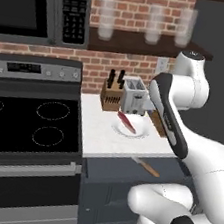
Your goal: Pick up the knife from the drawer and place it on the cutting board. Then place the meat from the plate to the cutting board.
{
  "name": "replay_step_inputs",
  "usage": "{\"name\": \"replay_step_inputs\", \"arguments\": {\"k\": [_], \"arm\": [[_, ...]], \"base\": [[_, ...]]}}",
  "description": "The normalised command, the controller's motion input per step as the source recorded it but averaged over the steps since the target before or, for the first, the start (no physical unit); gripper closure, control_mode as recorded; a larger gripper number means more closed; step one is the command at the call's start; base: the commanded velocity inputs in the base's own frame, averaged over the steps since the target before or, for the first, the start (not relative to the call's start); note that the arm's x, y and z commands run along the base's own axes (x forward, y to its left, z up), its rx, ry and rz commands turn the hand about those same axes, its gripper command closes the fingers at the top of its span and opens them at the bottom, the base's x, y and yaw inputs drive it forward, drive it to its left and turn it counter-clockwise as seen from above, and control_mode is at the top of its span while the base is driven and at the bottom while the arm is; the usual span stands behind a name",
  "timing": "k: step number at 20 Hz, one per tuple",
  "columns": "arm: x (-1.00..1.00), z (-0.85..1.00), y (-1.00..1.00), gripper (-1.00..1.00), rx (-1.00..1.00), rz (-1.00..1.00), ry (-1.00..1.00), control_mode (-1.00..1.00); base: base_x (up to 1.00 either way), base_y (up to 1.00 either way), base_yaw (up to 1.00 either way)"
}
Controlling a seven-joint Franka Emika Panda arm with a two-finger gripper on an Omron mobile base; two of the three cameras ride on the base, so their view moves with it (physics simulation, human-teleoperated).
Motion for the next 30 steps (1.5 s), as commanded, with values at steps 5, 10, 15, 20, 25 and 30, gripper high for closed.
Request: {"name": "replay_step_inputs", "arguments": {"k": [5,10,15,20,25,30], "arm": [[0.00,0.00,0.00,-1.00,0.00,0.00,0.00,1.00],[0.00,0.00,0.00,-1.00,0.00,0.00,0.00,1.00],[0.00,0.00,0.00,-1.00,0.00,0.00,0.00,1.00],[0.00,0.00,0.00,-1.00,0.00,0.00,0.00,1.00],[0.00,0.00,0.00,-1.00,0.00,0.00,0.00,1.00],[0.00,0.00,0.00,-1.00,0.00,0.00,0.00,1.00]], "base": [[-0.33,1.00,0.00],[-0.11,1.00,-0.16],[-0.07,0.92,-0.61],[-0.05,0.62,-0.83],[-0.01,0.56,-0.85],[0.00,0.51,-0.87]]}}
